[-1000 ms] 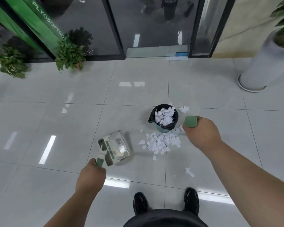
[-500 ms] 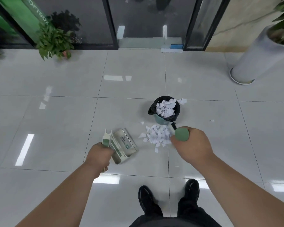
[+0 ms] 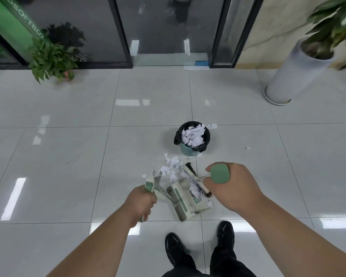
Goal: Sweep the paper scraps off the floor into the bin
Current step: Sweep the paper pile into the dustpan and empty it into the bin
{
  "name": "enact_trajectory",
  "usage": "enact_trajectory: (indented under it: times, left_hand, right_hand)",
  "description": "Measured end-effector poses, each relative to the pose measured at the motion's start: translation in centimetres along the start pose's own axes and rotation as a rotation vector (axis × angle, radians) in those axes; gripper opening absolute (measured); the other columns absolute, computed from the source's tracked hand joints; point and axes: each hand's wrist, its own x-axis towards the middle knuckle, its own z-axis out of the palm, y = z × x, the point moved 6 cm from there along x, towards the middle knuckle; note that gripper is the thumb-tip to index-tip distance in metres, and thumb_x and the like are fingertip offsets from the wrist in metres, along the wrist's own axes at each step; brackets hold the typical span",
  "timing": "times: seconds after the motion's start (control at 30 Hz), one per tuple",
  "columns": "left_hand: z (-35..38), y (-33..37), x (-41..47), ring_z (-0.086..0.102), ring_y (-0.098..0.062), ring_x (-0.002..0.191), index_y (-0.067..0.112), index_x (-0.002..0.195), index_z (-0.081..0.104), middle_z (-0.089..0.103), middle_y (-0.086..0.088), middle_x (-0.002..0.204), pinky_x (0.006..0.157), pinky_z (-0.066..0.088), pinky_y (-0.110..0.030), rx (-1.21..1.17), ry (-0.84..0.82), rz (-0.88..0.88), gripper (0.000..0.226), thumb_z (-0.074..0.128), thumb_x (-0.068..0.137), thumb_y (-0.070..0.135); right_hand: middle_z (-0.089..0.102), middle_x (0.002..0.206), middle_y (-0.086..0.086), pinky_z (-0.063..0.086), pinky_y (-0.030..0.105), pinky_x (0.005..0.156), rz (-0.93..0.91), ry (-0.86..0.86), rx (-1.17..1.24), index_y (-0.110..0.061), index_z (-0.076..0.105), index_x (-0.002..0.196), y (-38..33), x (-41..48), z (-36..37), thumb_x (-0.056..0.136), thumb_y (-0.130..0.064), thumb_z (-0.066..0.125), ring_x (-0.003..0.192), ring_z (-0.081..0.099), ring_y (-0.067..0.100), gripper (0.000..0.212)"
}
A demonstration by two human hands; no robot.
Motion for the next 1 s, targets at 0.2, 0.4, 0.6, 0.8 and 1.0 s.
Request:
enact_trajectory:
  times: [0.2,0.4,0.6,0.8,1.0]
  left_hand:
    - [0.8,-0.2,-0.7,0.022,-0.015,0.047,0.016,0.074,0.039,0.032,-0.004,0.059,0.045,0.024,-0.021,-0.053,0.063,0.018,0.026,0.049,0.082,-0.007]
    - [0.5,-0.5,-1.5,0.024,-0.016,0.047,0.014,0.073,0.04,0.032,-0.003,0.054,0.045,0.028,-0.022,-0.124,0.135,0.042,0.025,0.048,0.082,-0.008]
    - [0.6,0.3,-0.7,0.03,-0.019,0.042,0.011,0.069,0.047,0.036,-0.002,0.049,0.046,0.031,-0.024,-0.116,0.189,0.048,0.022,0.051,0.083,-0.006]
    - [0.0,0.7,0.4,0.032,-0.019,0.047,0.009,0.074,0.051,0.037,-0.007,0.059,0.048,0.031,-0.026,-0.185,0.214,0.028,0.018,0.05,0.085,-0.004]
    - [-0.1,1.2,0.9,0.031,-0.019,0.047,0.01,0.074,0.05,0.038,-0.006,0.057,0.048,0.031,-0.026,-0.193,0.205,0.024,0.018,0.048,0.084,-0.005]
  right_hand:
    - [0.05,0.044,-0.01,0.043,0.029,0.052,0.002,0.062,0.048,-0.015,0.072,0.086,0.4,0.7,-3.1,0.08,-0.021,0.071,0.039,0.041,0.008,0.009]
    - [0.067,0.065,0.002,0.055,0.034,0.061,-0.026,0.048,-0.055,-0.02,0.072,0.09,0.2,1.7,-3.5,0.08,-0.026,0.068,0.057,0.058,0.023,0.011]
    - [0.065,0.069,0.011,0.051,0.034,0.059,-0.011,-0.003,-0.016,-0.011,0.071,0.089,1.6,2.0,-1.1,0.079,-0.021,0.069,0.055,0.055,0.024,0.014]
    - [0.063,0.068,0.008,0.051,0.039,0.058,-0.102,-0.091,-0.05,-0.009,0.072,0.083,0.5,0.6,-0.6,0.076,-0.02,0.073,0.054,0.048,0.019,0.013]
    - [0.056,0.056,0.003,0.036,0.026,0.046,-0.005,-0.06,0.225,-0.027,0.074,0.078,-0.6,0.7,-3.7,0.079,-0.009,0.07,0.048,0.045,0.018,0.018]
